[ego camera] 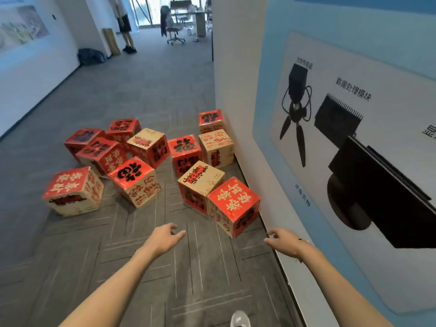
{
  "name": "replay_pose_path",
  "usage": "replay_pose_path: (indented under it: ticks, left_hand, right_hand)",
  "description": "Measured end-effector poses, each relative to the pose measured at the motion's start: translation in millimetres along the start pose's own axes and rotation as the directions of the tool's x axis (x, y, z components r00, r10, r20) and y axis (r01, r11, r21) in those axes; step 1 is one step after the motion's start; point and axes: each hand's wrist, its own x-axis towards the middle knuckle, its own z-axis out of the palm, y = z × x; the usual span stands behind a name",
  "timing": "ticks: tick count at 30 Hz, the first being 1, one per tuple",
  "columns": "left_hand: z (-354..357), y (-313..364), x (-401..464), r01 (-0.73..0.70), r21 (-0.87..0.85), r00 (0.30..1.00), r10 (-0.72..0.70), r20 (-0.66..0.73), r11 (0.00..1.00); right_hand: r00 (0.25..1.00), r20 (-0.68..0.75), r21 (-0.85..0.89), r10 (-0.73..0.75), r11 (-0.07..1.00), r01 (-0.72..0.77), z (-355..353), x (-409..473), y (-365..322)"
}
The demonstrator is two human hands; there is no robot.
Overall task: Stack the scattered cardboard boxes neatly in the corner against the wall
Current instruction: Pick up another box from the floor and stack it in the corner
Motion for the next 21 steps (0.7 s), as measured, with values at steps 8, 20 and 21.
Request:
replay_pose_path:
  ticks: [8, 20, 21]
  left_hand:
    - [-36.4, 70.2, 117.0, -0.053, 0.024, 0.999, 0.053, -0.002, 0.998]
    - [-80.6, 127.6, 286.9, -0.161, 0.083, 0.981, 0.151, 0.118, 0.983]
    - [-85.0, 131.2, 303.5, -0.172, 0.092, 0.978, 0.159, 0.135, 0.981]
  right_hand:
    - [0.997, -0.014, 0.093, 0.075, 0.993, -0.073, -77.1, 96.5, -4.0]
    - [0.973, -0.071, 0.237, 0.217, 0.952, -0.195, -113.2, 200.5, -28.3]
    - [0.968, -0.08, 0.253, 0.236, 0.944, -0.209, -112.5, 209.3, -32.1]
